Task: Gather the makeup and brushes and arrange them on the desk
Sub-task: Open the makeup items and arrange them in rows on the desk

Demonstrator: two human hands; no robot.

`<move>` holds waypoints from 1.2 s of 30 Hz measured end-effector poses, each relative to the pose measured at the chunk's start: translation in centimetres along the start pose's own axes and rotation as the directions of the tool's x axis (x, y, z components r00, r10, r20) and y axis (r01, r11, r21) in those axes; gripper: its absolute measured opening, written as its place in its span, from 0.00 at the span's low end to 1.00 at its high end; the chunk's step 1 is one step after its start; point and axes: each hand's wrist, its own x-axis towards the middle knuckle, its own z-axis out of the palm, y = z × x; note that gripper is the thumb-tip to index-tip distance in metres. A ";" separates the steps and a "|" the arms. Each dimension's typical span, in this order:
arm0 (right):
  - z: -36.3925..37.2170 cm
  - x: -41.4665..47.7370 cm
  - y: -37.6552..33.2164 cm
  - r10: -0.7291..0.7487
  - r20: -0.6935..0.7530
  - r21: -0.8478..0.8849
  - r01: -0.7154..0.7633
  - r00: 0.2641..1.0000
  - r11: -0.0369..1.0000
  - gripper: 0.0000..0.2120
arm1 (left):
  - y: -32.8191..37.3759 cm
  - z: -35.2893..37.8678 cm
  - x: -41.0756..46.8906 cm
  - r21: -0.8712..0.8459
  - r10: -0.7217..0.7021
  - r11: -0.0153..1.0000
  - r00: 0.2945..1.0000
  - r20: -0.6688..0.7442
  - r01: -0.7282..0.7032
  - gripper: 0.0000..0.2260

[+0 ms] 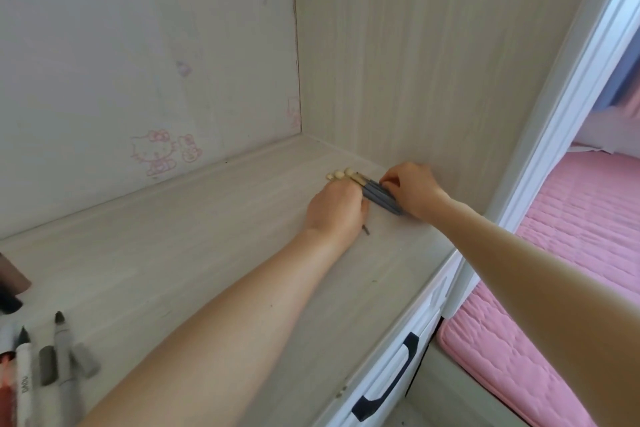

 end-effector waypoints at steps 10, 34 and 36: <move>-0.3 -0.8 -1.4 0.061 0.075 -0.079 -0.055 0.995 0.995 0.11 | -1.8 -2.3 0.3 -0.065 -0.291 0.955 0.957 0.016 0.291 0.14; -0.1 -0.3 -3.4 0.187 0.155 -0.066 -0.178 0.970 0.982 0.11 | 0.7 -1.0 1.6 -0.184 -0.556 0.804 0.824 0.108 0.566 0.18; -0.1 -0.3 -3.4 0.200 0.161 -0.080 -0.189 0.966 0.979 0.11 | 0.4 -1.2 1.6 -0.184 -0.558 0.801 0.822 0.116 0.570 0.20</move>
